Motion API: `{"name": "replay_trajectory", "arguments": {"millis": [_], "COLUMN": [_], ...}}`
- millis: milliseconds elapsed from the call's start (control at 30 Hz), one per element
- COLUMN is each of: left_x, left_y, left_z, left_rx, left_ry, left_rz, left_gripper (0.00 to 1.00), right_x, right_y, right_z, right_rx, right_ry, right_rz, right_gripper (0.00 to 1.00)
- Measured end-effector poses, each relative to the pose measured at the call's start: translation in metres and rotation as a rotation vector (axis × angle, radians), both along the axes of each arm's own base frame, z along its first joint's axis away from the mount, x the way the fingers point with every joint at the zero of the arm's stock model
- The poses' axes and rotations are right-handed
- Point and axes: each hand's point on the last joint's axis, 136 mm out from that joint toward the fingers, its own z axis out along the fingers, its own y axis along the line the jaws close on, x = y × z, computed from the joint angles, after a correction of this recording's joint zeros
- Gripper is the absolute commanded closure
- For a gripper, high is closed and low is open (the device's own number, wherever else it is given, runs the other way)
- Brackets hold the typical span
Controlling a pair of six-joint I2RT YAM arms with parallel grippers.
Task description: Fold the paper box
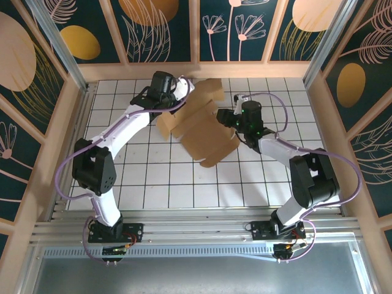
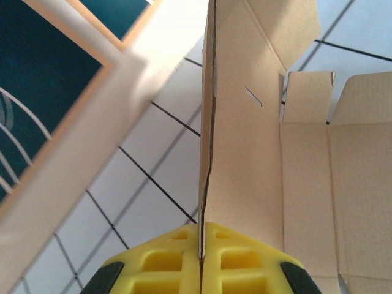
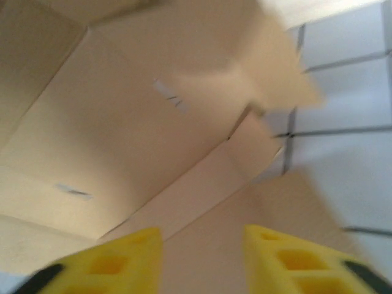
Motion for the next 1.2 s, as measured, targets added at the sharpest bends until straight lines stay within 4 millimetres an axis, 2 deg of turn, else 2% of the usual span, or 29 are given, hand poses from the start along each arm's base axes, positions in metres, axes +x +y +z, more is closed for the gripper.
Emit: {"name": "replay_trajectory", "arguments": {"millis": [33, 67, 267, 400, 467, 700, 833, 900, 967, 1100, 1200], "left_x": [0.001, 0.001, 0.003, 0.001, 0.0, -0.013, -0.027, -0.03, -0.033, -0.025, -0.021], "left_y": [-0.001, -0.003, -0.007, -0.01, -0.013, -0.036, -0.048, -0.052, -0.053, -0.046, -0.039], "left_z": [0.003, 0.003, -0.017, -0.026, -0.027, -0.031, -0.053, -0.057, -0.058, -0.053, -0.053], "left_rx": [0.013, 0.027, 0.102, 0.118, 0.117, 0.085, 0.094, 0.103, 0.114, 0.132, 0.152], "left_ry": [-0.02, -0.03, -0.025, -0.012, -0.01, 0.012, 0.029, 0.01, -0.007, -0.055, -0.069], "left_rz": [0.001, 0.003, 0.012, 0.004, -0.002, -0.044, -0.056, -0.05, -0.038, 0.018, 0.048], "left_gripper": [1.0, 1.0, 1.0, 1.0, 1.0, 0.99, 0.99, 0.99, 0.98, 0.96, 0.93], "right_x": [-0.005, -0.008, -0.007, 0.005, 0.011, 0.014, 0.013, 0.014, 0.014, 0.013, 0.004], "right_y": [0.008, 0.014, 0.041, 0.046, 0.05, 0.061, 0.062, 0.062, 0.062, 0.06, 0.05], "right_z": [-0.008, -0.018, -0.087, -0.119, -0.129, -0.145, -0.147, -0.147, -0.147, -0.146, -0.137], "right_rx": [0.057, 0.094, 0.184, 0.2, 0.209, 0.208, 0.216, 0.218, 0.218, 0.221, 0.227], "right_ry": [0.049, 0.096, 0.331, 0.412, 0.435, 0.462, 0.471, 0.47, 0.47, 0.472, 0.478], "right_rz": [0.007, 0.008, -0.031, -0.067, -0.078, -0.101, -0.111, -0.111, -0.111, -0.107, -0.115], "right_gripper": [0.95, 1.0, 1.0, 1.0, 1.0, 1.0, 1.0, 1.0, 1.0, 1.0, 0.92]}}
